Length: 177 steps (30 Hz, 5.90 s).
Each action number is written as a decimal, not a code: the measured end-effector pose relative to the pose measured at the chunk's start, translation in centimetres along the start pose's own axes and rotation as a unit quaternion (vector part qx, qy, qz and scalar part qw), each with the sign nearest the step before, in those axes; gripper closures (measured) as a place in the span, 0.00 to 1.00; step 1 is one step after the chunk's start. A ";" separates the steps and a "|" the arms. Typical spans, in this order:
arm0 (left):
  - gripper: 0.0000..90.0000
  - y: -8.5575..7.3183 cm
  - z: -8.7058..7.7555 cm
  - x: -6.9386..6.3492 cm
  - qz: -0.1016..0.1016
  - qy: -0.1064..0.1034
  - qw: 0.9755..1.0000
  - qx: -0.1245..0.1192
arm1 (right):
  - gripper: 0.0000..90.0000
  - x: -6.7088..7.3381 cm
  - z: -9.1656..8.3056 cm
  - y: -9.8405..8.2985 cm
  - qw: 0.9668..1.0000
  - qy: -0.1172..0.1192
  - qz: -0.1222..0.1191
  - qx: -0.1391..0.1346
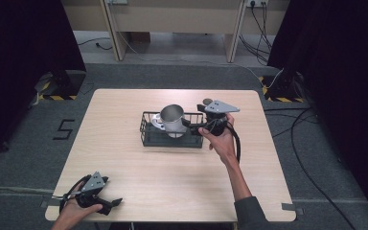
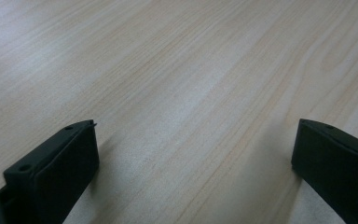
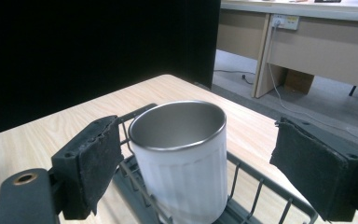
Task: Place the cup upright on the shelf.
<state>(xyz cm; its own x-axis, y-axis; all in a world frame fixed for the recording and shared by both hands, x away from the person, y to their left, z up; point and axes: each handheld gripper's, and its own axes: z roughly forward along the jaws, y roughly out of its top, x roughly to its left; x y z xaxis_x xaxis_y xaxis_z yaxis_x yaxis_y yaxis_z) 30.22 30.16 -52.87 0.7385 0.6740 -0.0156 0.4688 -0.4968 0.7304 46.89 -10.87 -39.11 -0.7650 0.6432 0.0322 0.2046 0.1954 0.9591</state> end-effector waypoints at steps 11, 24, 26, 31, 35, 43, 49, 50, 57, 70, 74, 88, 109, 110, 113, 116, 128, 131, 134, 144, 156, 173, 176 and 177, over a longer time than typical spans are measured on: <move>0.00 0.0 0.0 0.0 0.000 0.001 1.000 -0.001 | 0.17 1.0 -1.7 -1.0 1.000 0.000 0.011 -0.002; 0.00 0.0 0.0 0.0 -0.004 0.004 1.000 0.000 | 0.17 1.0 -2.6 -2.8 1.000 -0.007 0.027 0.004; 0.00 0.0 0.0 0.0 -0.002 0.004 1.000 0.001 | 0.17 1.1 -3.0 -3.1 0.999 -0.012 0.030 0.007; 0.00 0.0 0.0 0.0 -0.002 0.004 1.000 0.001 | 0.17 1.6 -4.0 -3.9 0.999 -0.025 0.022 0.014; 0.00 0.0 0.0 0.0 -0.002 0.004 1.000 0.001 | 0.17 1.9 -4.7 -4.7 0.999 -0.029 0.018 0.025; 0.00 0.0 0.0 0.0 -0.002 0.004 1.000 0.001 | 0.18 2.9 -6.0 -6.3 0.999 -0.036 0.022 0.031; 0.00 0.0 0.0 0.0 -0.002 0.004 1.000 0.001 | 0.17 3.7 -6.7 -7.5 0.998 -0.037 0.020 0.038; 0.00 0.0 0.0 0.0 -0.002 0.004 1.000 0.001 | 0.17 3.8 -6.8 -7.6 0.998 -0.039 0.018 0.039; 0.00 0.0 0.0 0.0 -0.002 0.004 1.000 0.001 | 0.18 4.9 -7.0 -9.2 0.997 -0.038 0.014 0.058; 0.00 0.0 0.0 0.0 -0.002 0.004 1.000 0.001 | 0.18 5.4 -7.1 -10.8 0.996 -0.036 0.019 0.080; 0.00 0.0 0.0 0.0 -0.002 0.004 1.000 0.001 | 0.18 5.6 -7.3 -11.1 0.996 -0.036 0.021 0.082; 0.00 0.0 0.0 0.0 -0.002 0.004 1.000 0.001 | 0.17 5.8 -8.5 -12.6 0.994 -0.040 0.027 0.094; 0.00 0.0 0.0 0.0 -0.001 0.002 1.000 0.001 | 0.17 5.9 -9.9 -13.8 0.993 -0.042 0.036 0.103; 0.00 0.0 0.0 0.0 -0.001 0.002 1.000 0.001 | 0.17 5.9 -9.9 -13.8 0.993 -0.043 0.037 0.104; 0.00 0.0 0.0 0.0 -0.001 0.002 1.000 0.001 | 0.17 6.0 -10.0 -14.1 0.993 -0.043 0.039 0.106; 0.00 0.0 0.0 0.0 -0.001 0.002 1.000 0.001 | 0.17 6.0 -10.1 -14.2 0.993 -0.042 0.040 0.107; 0.00 0.0 0.0 0.0 -0.001 0.002 1.000 0.001 | 0.17 6.3 -10.1 -14.8 0.992 -0.038 0.041 0.117; 0.00 0.0 0.0 0.0 -0.001 0.002 1.000 0.001 | 0.17 6.3 -10.1 -15.0 0.991 -0.037 0.044 0.121; 0.00 0.0 0.0 0.0 -0.001 0.002 1.000 0.001 | 0.17 6.4 -10.1 -15.2 0.990 -0.037 0.047 0.125; 0.00 0.0 0.0 0.0 -0.001 0.002 1.000 0.001 | 0.17 6.6 -10.2 -15.7 0.989 -0.035 0.051 0.133; 0.00 0.0 0.0 0.0 -0.001 0.002 1.000 0.001 | 0.17 7.4 -10.9 -16.2 0.988 -0.038 0.049 0.144; 0.00 0.0 0.0 0.0 0.000 0.002 1.000 0.001 | 0.17 8.3 -11.8 -17.3 0.979 -0.049 0.044 0.192; 0.00 0.0 0.0 0.0 -0.001 0.002 1.000 0.001 | 0.16 8.4 -11.8 -17.8 0.978 -0.049 0.043 0.199; 0.00 0.0 0.0 0.0 -0.001 0.002 1.000 0.001 | 0.16 8.5 -11.8 -17.8 0.978 -0.050 0.044 0.198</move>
<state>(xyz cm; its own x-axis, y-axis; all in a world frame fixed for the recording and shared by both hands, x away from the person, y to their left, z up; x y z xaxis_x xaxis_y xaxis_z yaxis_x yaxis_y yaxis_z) 30.22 30.19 -52.87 0.7360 0.6769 -0.0138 0.4704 -0.4967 0.7294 29.54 -17.66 -52.59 -0.6739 0.7362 0.0622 0.5021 0.3947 0.7695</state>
